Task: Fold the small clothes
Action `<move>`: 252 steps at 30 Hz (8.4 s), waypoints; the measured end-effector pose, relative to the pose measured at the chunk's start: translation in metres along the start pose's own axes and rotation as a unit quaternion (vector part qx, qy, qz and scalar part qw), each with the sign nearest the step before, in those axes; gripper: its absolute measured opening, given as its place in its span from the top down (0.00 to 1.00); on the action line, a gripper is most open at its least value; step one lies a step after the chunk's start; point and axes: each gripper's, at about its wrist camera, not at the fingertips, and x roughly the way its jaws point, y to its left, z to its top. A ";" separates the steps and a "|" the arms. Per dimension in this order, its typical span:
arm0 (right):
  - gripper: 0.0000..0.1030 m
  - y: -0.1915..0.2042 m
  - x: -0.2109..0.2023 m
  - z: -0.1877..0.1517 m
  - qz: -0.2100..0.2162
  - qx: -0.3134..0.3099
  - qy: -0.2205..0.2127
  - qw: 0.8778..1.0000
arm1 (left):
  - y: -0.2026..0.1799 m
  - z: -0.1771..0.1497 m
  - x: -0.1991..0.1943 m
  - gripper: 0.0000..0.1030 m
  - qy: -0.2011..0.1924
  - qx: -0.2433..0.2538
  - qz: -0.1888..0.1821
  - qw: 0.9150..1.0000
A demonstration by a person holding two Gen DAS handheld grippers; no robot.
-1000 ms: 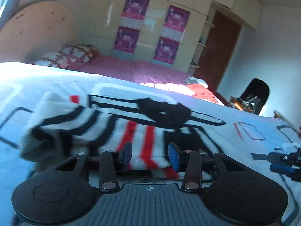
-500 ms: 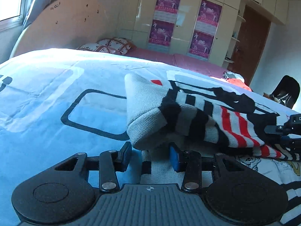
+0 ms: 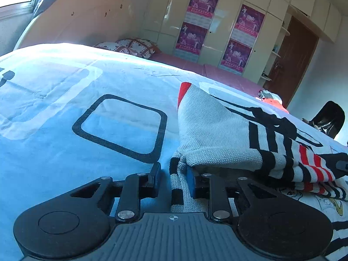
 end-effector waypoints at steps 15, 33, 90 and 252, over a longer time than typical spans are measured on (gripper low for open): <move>0.82 -0.001 -0.022 0.004 0.012 -0.052 -0.013 0.998 | -0.009 0.037 -0.034 0.75 -0.033 0.046 -0.037 0.998; 0.79 0.021 0.064 0.007 0.012 -0.132 0.041 0.990 | -0.054 0.106 0.125 0.39 0.052 0.103 -0.082 0.990; 0.87 -0.049 0.007 -0.001 0.063 -0.081 0.080 0.992 | -0.081 -0.009 -0.029 0.35 0.015 0.119 0.064 0.991; 0.33 -0.161 0.079 0.094 0.144 0.158 0.037 0.976 | -0.032 0.101 0.130 0.20 0.041 -0.203 -0.222 0.953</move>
